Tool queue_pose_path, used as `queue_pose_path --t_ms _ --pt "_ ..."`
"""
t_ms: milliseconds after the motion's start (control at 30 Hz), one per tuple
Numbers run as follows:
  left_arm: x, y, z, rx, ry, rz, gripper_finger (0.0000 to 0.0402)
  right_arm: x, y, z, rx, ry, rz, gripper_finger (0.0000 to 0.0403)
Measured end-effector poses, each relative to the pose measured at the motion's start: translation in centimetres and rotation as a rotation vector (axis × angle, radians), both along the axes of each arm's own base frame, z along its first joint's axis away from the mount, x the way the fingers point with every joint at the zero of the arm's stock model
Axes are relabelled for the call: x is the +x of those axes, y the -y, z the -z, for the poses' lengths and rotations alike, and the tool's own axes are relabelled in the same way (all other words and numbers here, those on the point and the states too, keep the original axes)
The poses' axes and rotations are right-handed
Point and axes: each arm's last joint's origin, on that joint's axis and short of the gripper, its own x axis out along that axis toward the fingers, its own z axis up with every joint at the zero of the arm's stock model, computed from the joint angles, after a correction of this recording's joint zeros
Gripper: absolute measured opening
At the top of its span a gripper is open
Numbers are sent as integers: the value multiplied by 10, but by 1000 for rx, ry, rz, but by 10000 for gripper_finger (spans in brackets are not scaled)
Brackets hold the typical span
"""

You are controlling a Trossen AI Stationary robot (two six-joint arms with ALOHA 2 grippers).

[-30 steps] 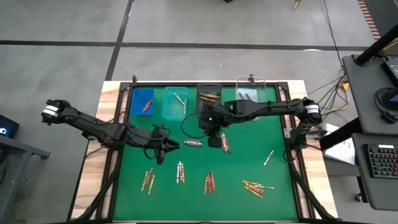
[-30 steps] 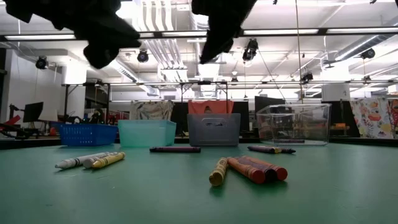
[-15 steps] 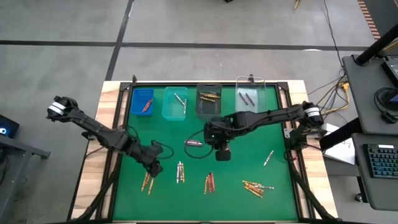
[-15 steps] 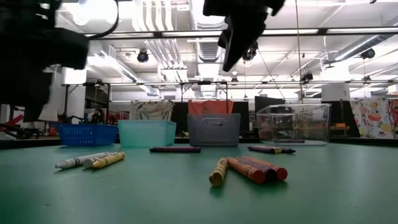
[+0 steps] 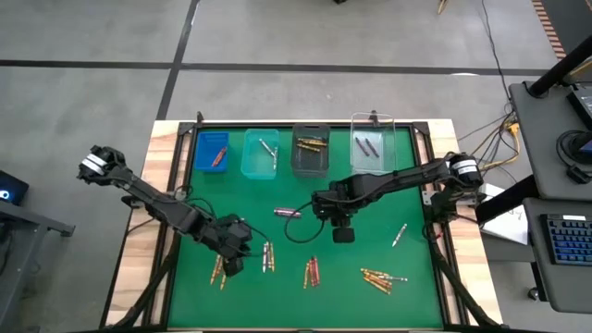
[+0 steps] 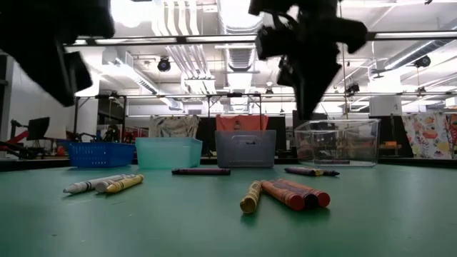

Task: Sort crayons
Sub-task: Put the violet crayon into the bin

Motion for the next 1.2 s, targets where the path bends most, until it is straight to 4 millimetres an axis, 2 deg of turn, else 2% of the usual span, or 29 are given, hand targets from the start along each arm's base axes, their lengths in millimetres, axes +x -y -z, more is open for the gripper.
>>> queue_pose_path --t_ms 200,367,667,833,967,1200 --pt "23 -3 7 284 39 94 56 -19 2 10 9 -18 56 72" --pt "43 -13 11 395 85 174 56 -33 3 2 20 56 68 70" --pt "69 -43 5 607 213 295 56 -52 3 -22 58 416 49 68" --pt "78 -65 2 636 245 222 56 -59 4 -37 76 660 29 68" --pt "84 -70 5 636 269 188 56 -62 4 -40 85 776 23 68" --pt "99 -69 32 647 239 209 56 -54 3 -32 79 897 1 68"
